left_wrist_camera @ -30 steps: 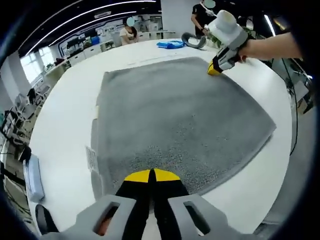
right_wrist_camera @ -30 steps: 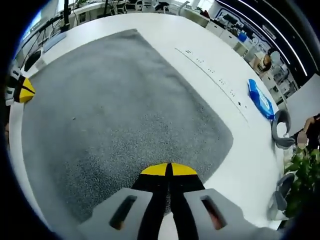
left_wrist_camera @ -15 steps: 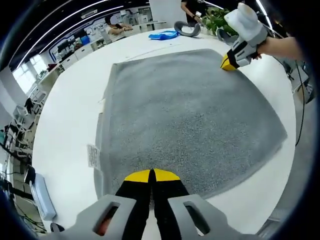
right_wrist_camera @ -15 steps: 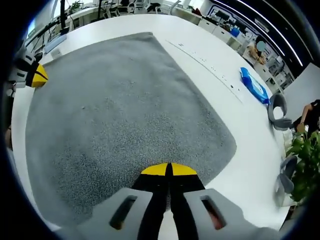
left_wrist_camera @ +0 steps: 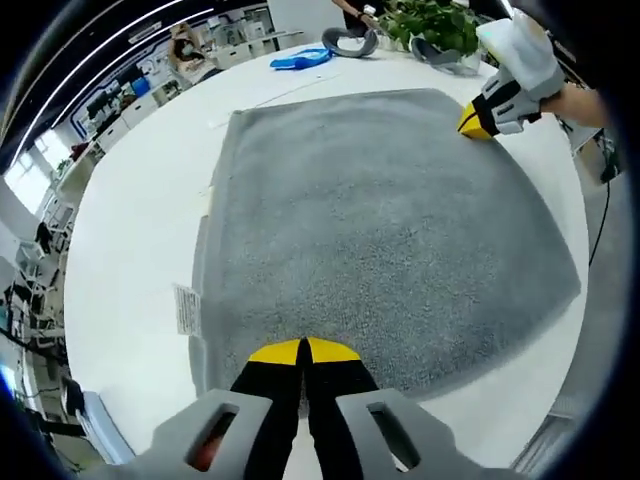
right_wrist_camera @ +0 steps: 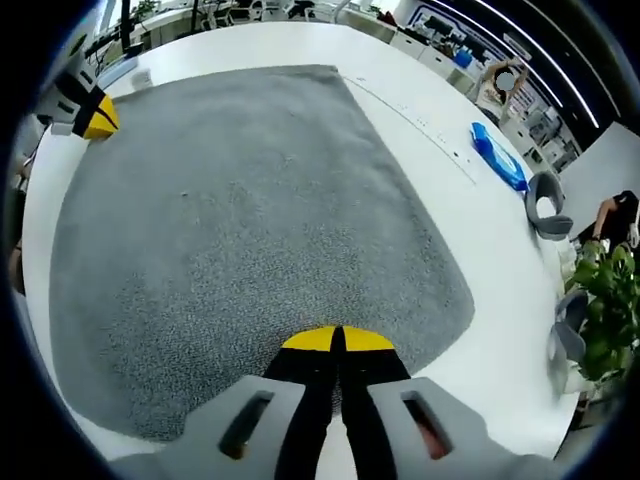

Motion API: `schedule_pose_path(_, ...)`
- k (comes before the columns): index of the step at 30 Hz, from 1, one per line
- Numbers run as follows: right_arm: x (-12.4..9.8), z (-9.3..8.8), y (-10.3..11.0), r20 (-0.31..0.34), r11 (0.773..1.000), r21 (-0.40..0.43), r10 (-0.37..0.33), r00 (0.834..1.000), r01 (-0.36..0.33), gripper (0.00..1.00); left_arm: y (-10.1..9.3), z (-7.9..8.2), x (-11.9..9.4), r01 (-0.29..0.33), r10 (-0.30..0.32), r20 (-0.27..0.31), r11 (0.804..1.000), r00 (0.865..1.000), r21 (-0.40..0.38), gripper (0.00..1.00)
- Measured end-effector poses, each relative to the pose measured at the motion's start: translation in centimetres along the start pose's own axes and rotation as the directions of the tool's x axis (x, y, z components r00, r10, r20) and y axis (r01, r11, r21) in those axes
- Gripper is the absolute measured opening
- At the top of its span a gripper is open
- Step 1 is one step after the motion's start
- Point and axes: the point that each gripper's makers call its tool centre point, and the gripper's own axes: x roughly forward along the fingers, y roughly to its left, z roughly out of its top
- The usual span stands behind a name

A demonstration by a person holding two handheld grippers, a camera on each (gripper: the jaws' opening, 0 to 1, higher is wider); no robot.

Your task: Fold the towel on the table until its edges align and the towel forms a compact rectangular stack.

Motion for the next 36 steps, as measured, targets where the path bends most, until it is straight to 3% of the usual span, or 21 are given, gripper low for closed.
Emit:
schedule_pose_path(12,-1.9,-2.5,1.9,0.026,0.997,0.08,-0.004,1.0,0.001,0.0,0.8,1.1,0.8,-0.025,0.029,-0.039,0.994,0.999,0.111,0.0)
schedule_pose_path(20,-2.8,-3.5,3.1,0.031,0.994,0.111,0.006,0.999,-0.01,0.0,1.2,1.5,1.1,-0.003,0.009,-0.049,0.993,0.999,0.12,0.01)
schedule_pose_path(26,-3.1,-3.7,3.6,0.048,0.991,0.133,-0.01,0.999,0.004,0.0,1.2,1.8,1.4,-0.009,0.029,-0.096,0.979,0.995,0.202,0.01)
schedule_pose_path(31,-3.4,-4.0,4.0,0.047,0.992,0.128,-0.008,0.999,0.002,0.0,1.6,2.3,1.7,-0.034,0.07,-0.112,0.955,0.991,0.295,0.01)
schedule_pose_path(36,-3.7,-4.3,4.6,0.046,0.992,0.13,-0.004,0.999,-0.002,0.0,2.1,2.6,1.9,-0.029,0.063,-0.118,0.963,0.991,0.268,0.01)
